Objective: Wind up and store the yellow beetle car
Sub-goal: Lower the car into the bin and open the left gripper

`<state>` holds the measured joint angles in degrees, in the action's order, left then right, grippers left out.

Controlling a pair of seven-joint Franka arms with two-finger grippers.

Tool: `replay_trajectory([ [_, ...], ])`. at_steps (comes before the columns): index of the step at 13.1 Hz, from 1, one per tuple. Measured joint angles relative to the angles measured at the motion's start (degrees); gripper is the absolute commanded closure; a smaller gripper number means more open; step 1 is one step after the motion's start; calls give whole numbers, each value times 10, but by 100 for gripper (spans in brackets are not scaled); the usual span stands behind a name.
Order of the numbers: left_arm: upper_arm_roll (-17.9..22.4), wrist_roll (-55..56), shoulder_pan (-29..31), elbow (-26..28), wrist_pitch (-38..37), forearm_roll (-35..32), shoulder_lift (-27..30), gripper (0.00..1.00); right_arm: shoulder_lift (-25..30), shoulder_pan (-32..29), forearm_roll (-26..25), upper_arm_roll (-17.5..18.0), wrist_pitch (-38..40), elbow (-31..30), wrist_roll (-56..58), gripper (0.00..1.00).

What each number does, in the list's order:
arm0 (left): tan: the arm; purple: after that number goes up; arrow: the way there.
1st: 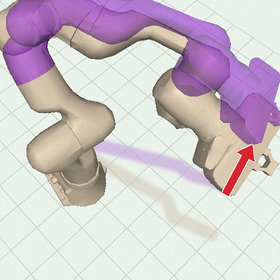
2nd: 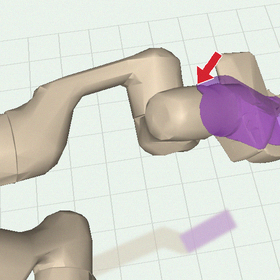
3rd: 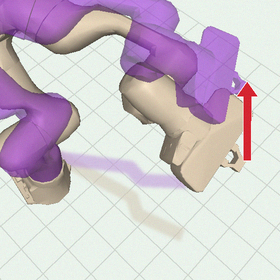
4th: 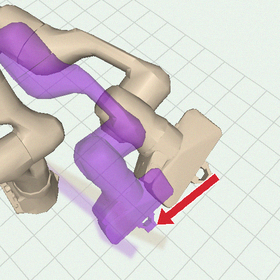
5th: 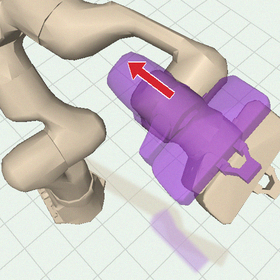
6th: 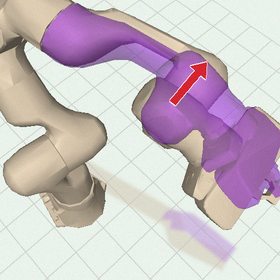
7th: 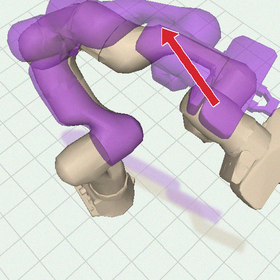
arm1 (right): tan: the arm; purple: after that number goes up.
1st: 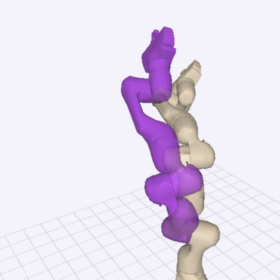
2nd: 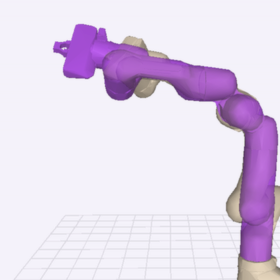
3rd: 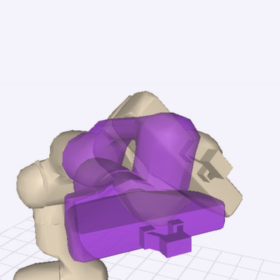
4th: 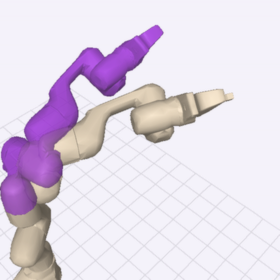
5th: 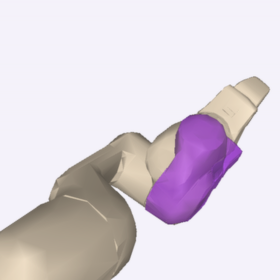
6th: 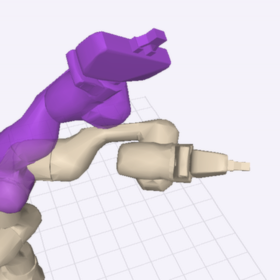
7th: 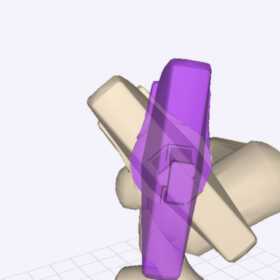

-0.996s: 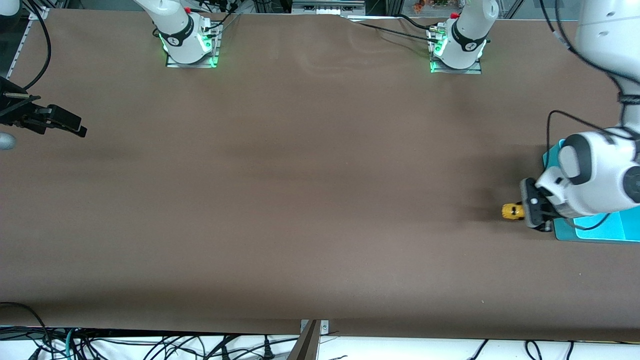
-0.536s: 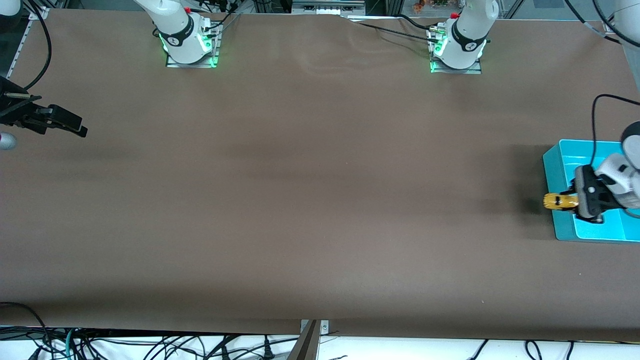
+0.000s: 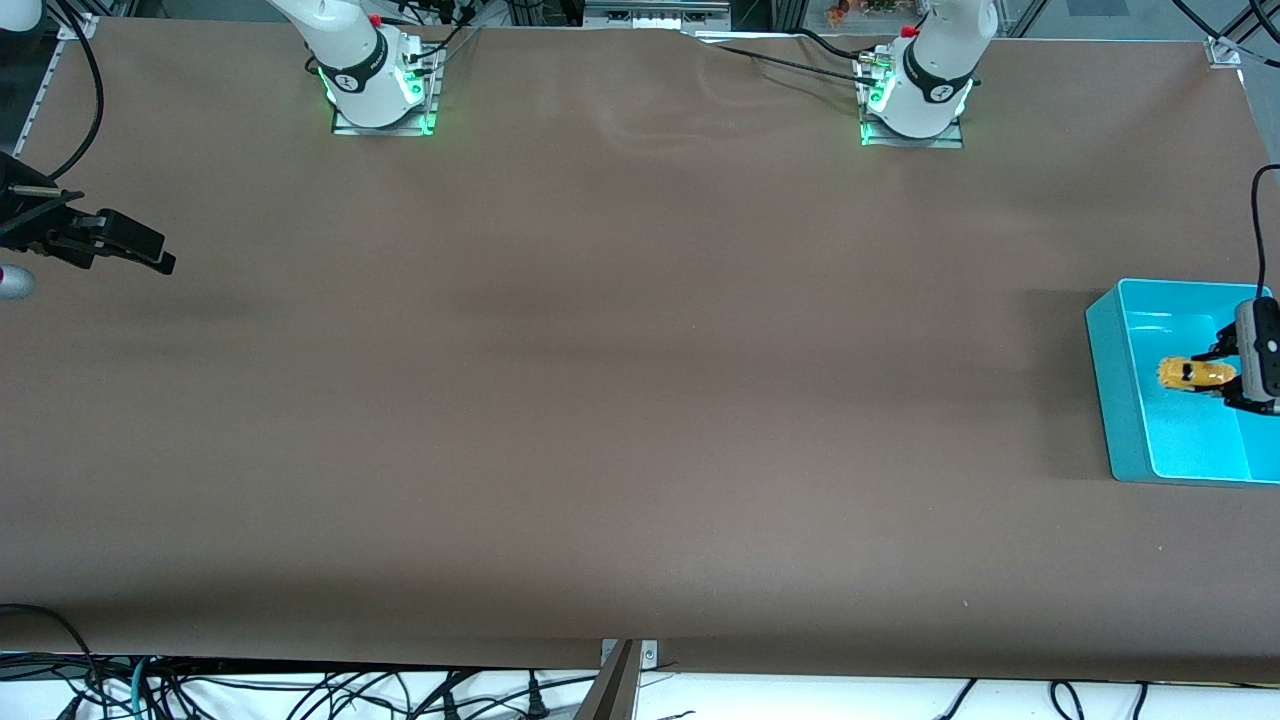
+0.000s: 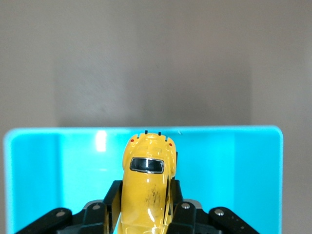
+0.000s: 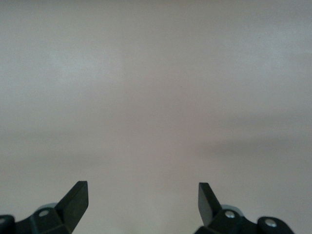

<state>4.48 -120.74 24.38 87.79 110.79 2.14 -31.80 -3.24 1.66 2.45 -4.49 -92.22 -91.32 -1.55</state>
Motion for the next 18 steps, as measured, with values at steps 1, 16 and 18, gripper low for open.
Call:
replay_trajectory([
  [1,0,-10,13,0,1,0,-9,66,0,0,0,0,0,0,0,0],
  [16,-3,-22,28,-8,119,-31,-115,0,0,0,0,0,0,0,0,0],
  [18,-7,-16,28,-22,76,-31,-103,0,0,0,0,0,0,0,0,0],
])
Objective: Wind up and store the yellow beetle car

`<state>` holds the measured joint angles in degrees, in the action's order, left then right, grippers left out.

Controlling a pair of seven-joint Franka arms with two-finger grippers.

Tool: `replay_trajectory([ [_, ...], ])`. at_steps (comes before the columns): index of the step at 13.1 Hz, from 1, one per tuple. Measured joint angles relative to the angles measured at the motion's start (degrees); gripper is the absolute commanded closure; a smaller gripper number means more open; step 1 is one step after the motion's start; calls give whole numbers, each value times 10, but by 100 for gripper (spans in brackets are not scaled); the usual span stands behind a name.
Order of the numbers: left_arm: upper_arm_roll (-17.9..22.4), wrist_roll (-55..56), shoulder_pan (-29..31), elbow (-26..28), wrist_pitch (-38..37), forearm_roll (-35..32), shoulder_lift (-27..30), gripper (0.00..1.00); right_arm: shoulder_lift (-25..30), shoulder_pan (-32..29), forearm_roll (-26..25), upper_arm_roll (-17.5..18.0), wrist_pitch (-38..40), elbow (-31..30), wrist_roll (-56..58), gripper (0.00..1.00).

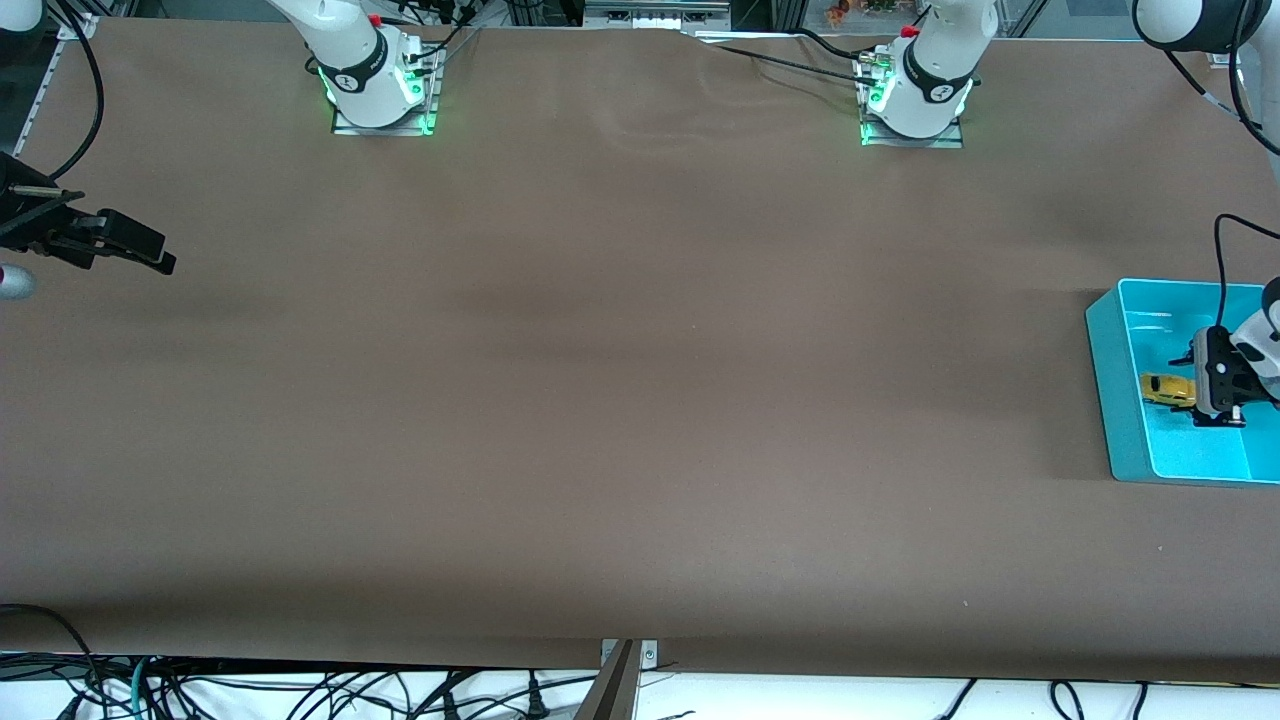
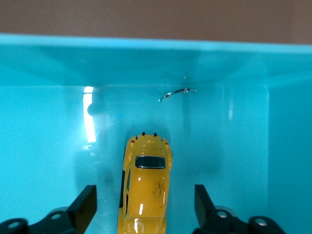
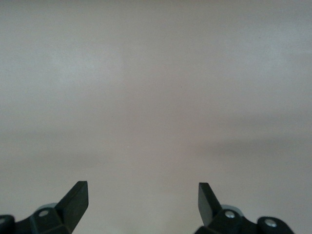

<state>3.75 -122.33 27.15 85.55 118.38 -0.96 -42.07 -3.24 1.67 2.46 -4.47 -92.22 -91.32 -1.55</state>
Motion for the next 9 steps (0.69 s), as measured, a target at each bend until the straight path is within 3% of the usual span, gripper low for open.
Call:
replay_trajectory([
  [2,-14,33,-1,-9,-62,0,36,0,0,0,0,0,0,0,0,0],
  [6,-89,177,-15,-53,-202,0,127,0,0,0,0,0,0,0,0,0],
  [9,-97,369,-108,-81,-277,0,200,0,0,0,0,0,0,0,0,0],
])
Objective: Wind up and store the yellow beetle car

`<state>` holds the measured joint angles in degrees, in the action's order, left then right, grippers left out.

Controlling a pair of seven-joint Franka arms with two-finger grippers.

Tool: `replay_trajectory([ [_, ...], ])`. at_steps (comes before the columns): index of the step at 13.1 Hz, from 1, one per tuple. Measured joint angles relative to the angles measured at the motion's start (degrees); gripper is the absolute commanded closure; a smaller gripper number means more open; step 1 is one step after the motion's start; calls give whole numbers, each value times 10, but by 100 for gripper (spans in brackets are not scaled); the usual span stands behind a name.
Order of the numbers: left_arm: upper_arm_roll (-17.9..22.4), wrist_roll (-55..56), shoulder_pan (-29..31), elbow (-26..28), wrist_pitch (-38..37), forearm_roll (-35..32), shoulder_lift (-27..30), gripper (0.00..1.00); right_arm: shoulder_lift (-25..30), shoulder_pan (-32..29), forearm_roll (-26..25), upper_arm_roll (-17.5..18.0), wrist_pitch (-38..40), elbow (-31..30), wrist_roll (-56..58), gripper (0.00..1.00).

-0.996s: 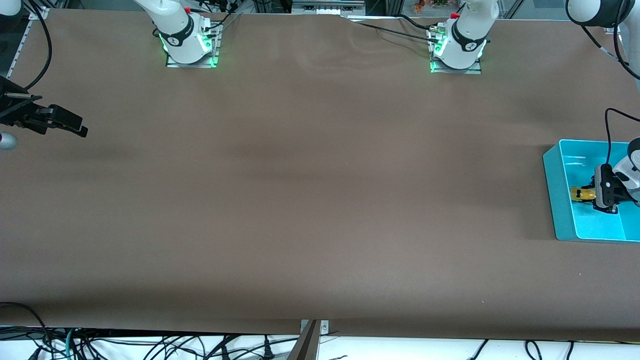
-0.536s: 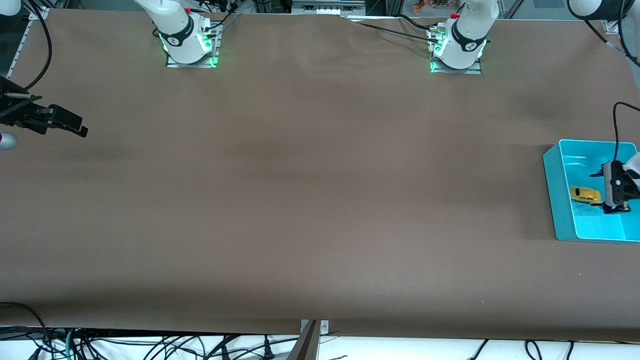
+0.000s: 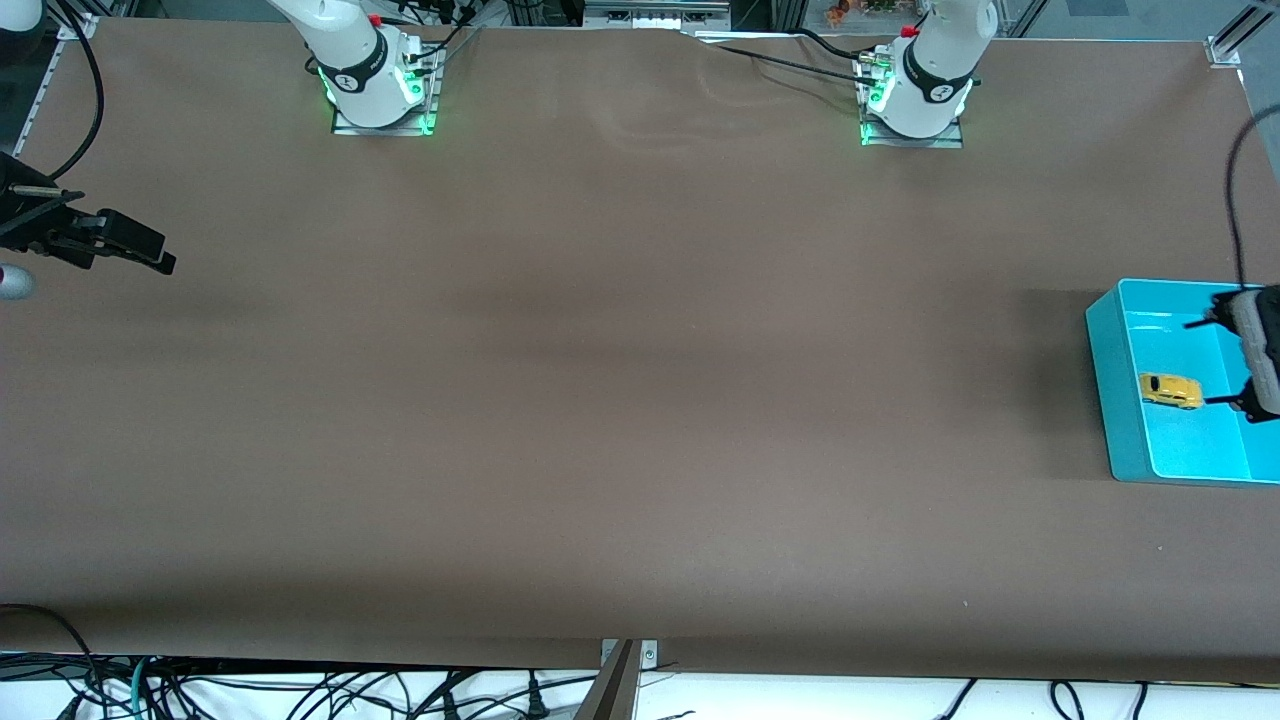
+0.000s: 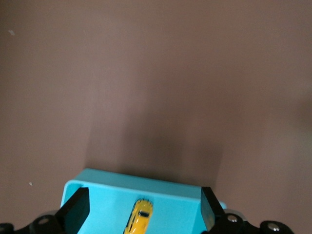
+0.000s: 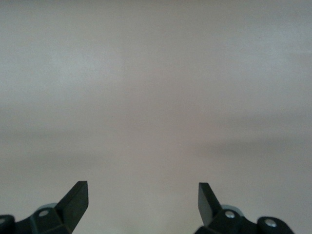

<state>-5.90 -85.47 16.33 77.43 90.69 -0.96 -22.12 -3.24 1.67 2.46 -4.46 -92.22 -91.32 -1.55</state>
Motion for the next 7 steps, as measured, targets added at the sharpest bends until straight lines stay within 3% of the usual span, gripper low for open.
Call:
replay_trajectory([
  [3,1,263,-88,1,-31,0,56,0,0,0,0,0,0,0,0,0],
  [7,2,593,-130,2,-39,3,85,0,0,0,0,0,0,0,0,0],
])
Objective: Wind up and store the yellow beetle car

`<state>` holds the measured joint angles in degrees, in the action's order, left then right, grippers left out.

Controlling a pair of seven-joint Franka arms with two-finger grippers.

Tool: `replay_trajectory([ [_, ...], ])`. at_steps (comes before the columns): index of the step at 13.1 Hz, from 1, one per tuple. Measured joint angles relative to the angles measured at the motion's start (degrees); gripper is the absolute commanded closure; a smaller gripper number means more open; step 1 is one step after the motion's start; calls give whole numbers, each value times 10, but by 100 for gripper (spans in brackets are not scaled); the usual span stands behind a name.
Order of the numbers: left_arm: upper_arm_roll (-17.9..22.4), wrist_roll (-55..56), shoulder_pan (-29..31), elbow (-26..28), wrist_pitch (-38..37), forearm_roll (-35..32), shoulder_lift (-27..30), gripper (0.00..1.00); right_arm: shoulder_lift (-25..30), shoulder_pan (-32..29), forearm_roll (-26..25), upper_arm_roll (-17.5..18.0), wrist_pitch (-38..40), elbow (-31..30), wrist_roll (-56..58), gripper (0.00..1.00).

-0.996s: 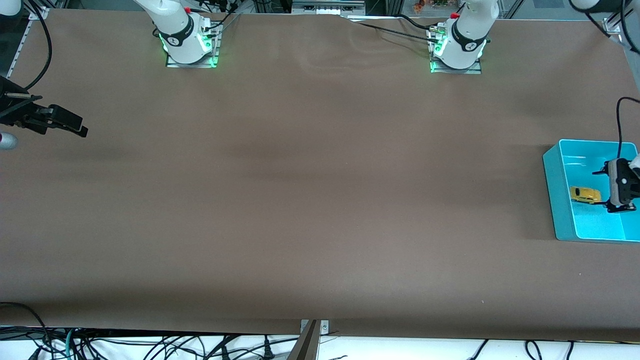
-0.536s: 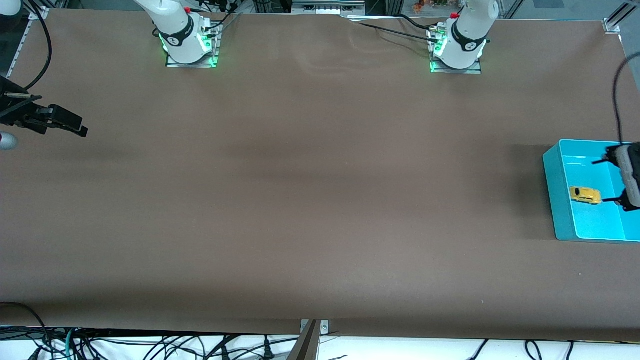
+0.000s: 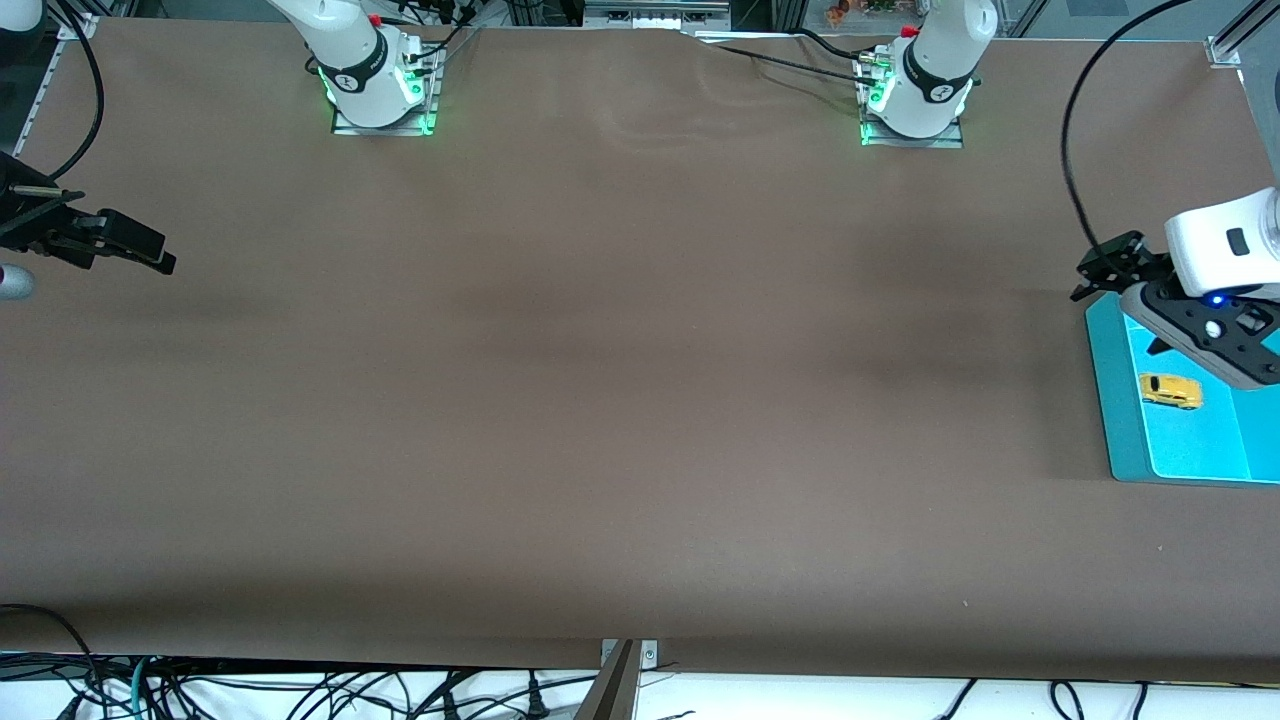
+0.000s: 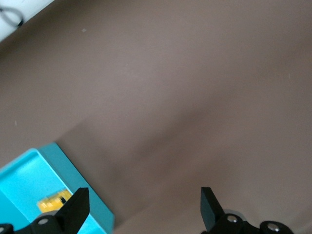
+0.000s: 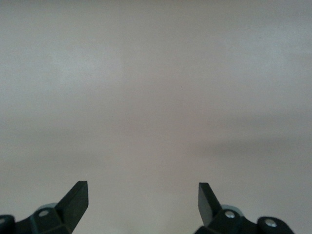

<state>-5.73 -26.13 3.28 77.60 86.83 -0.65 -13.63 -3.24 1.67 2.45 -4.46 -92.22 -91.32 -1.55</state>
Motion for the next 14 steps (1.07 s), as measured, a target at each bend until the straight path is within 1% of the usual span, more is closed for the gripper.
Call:
replay_trajectory([
  [2,13,139,-24,2,-16,4,12,0,0,0,0,0,0,0,0,0],
  [4,40,220,-49,9,-25,34,25,0,0,0,0,0,0,0,0,0],
  [6,74,229,-52,23,-27,73,31,0,0,0,0,0,0,0,0,0],
  [8,89,212,-50,39,-27,75,36,0,0,0,0,0,0,0,0,0],
  [11,90,208,-51,60,-27,70,55,0,0,0,0,0,0,0,0,0],
  [14,90,204,-51,65,-27,69,57,0,0,0,0,0,0,0,0,0],
])
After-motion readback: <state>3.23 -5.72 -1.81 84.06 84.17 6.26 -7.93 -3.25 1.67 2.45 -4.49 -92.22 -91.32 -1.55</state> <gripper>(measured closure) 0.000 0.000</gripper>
